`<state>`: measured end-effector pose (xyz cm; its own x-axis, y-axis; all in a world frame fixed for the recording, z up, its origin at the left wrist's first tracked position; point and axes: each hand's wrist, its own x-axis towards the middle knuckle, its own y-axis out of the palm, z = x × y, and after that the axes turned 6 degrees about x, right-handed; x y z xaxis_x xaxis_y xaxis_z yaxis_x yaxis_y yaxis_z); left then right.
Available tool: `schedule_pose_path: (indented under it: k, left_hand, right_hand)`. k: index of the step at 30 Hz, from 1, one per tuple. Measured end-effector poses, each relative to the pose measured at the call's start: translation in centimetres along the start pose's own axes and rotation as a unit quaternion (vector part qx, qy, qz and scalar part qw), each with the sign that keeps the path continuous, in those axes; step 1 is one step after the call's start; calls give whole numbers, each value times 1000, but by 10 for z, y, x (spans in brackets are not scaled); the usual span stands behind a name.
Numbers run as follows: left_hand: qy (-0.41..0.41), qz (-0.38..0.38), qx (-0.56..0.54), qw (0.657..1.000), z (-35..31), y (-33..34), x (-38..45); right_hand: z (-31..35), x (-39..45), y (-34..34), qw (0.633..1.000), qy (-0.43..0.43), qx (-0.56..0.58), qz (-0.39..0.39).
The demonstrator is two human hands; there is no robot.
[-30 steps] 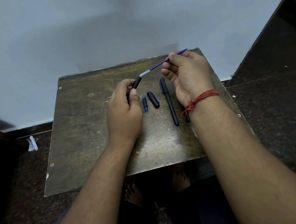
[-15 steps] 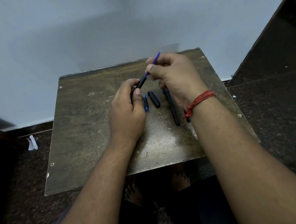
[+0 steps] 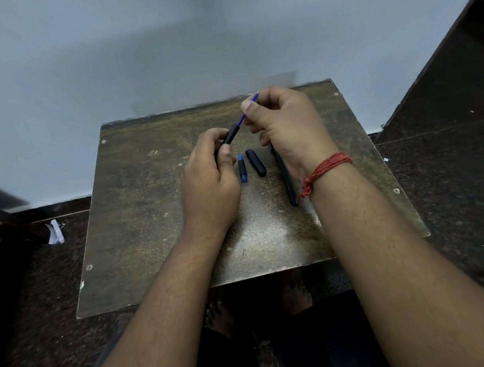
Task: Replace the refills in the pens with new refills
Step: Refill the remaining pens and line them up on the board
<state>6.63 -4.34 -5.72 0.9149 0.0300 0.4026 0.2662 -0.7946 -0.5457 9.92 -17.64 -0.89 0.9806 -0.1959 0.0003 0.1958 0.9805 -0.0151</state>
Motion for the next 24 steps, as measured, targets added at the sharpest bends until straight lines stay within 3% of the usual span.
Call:
schedule_pose_path:
  k: [14, 17, 20, 24]
  left_hand:
    - [-4, -8, -8, 1000, 0, 0, 0]
    - [-23, -21, -22, 999, 0, -1, 1]
    - [-52, -45, -35, 997, 2, -3, 4]
    - [-74, -67, -46, 994, 5, -3, 6]
  right_hand:
    - [-2, -3, 0, 998, 19, -13, 62]
    - [1, -2, -1, 994, -15, -106, 24]
    - [2, -3, 0, 946, -70, -315, -1]
    - [-6, -14, 15, 861, -132, -488, 55]
